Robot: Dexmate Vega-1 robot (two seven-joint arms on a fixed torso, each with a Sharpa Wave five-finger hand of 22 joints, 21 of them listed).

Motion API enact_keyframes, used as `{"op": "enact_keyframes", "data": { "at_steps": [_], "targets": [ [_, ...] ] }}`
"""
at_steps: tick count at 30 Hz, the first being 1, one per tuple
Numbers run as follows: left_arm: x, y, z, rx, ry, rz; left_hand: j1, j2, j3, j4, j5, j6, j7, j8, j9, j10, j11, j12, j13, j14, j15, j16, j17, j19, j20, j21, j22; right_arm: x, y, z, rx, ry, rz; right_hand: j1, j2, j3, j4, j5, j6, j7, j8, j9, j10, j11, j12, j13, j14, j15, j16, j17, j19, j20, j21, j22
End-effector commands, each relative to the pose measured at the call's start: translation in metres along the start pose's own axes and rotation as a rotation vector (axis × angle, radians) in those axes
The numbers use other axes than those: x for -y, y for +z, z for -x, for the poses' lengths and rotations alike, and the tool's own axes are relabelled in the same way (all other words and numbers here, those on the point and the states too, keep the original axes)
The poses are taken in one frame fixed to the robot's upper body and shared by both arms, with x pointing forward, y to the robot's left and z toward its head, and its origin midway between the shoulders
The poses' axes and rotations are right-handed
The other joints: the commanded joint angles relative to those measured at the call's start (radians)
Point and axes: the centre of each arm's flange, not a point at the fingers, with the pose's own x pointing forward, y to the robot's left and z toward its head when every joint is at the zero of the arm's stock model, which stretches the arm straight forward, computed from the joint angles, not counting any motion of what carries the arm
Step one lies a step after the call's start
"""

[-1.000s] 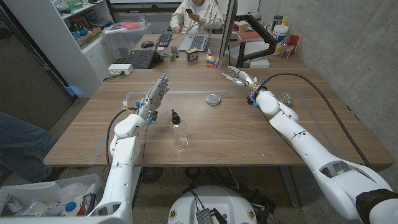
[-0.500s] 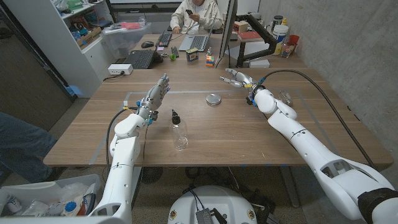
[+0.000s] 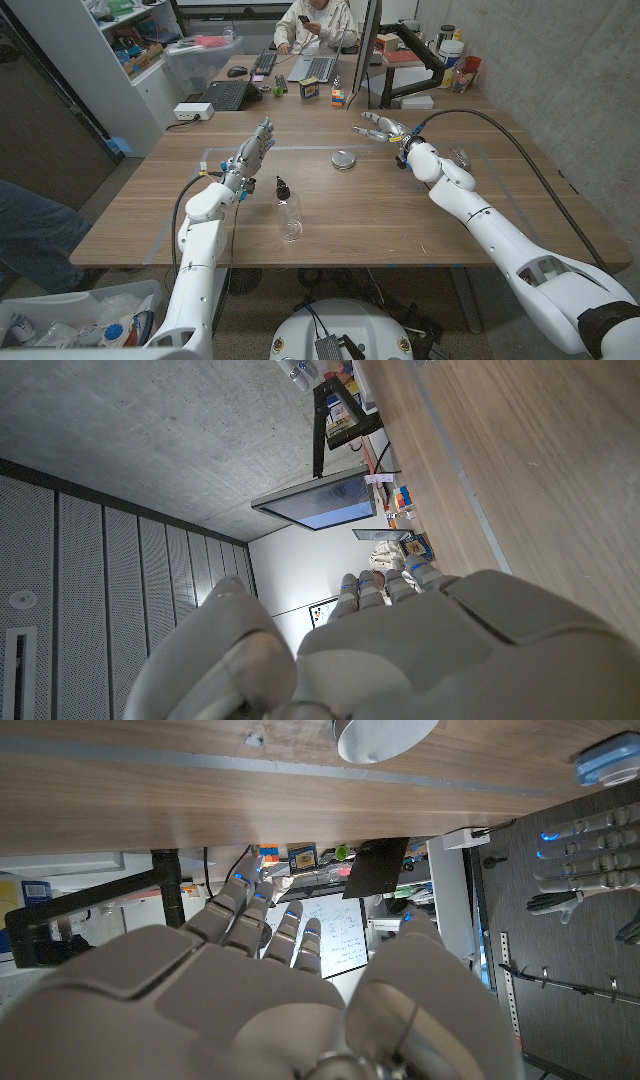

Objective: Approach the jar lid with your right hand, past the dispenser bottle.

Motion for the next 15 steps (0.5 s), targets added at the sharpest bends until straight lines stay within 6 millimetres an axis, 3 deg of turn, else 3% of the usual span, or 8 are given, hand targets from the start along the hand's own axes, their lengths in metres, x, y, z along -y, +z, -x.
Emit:
{"op": "enact_keyframes", "data": {
  "at_steps": [1, 15],
  "targets": [
    [0.0023, -0.0004, -0.0003, 0.001, 0.002, 0.007, 0.001, 0.011, -0.007, 0.003, 0.006, 0.005, -0.003, 0.006, 0.003, -0.007, 0.001, 0.007, 0.003, -0.010, -0.003, 0.005, 0.002, -0.054, -0.016, -0.004, 0.003, -0.0001, 0.0053, -0.0025, -0.018, 0.021, 0.074, 0.001, -0.007, -0.004, 0.004, 0.009, 0.005, -0.013, 0.006, 0.002, 0.005, -0.009, 0.006, 0.006, -0.003, -0.016, -0.003, 0.003, -0.001, -0.025, -0.005, 0.003],
    [0.0050, 0.0025, -0.0010, 0.010, 0.002, 0.013, 0.002, 0.012, -0.010, 0.002, 0.006, 0.005, -0.003, 0.005, 0.003, -0.007, 0.003, 0.007, 0.003, -0.011, -0.002, 0.004, 0.002, -0.054, -0.015, -0.009, 0.004, -0.0013, 0.0130, -0.0124, -0.006, 0.098, 0.144, 0.002, -0.006, -0.006, 0.003, 0.021, 0.021, -0.019, 0.012, 0.002, 0.021, -0.009, 0.012, 0.006, 0.008, -0.020, 0.001, 0.003, 0.000, -0.021, -0.015, 0.004]
  ]
}}
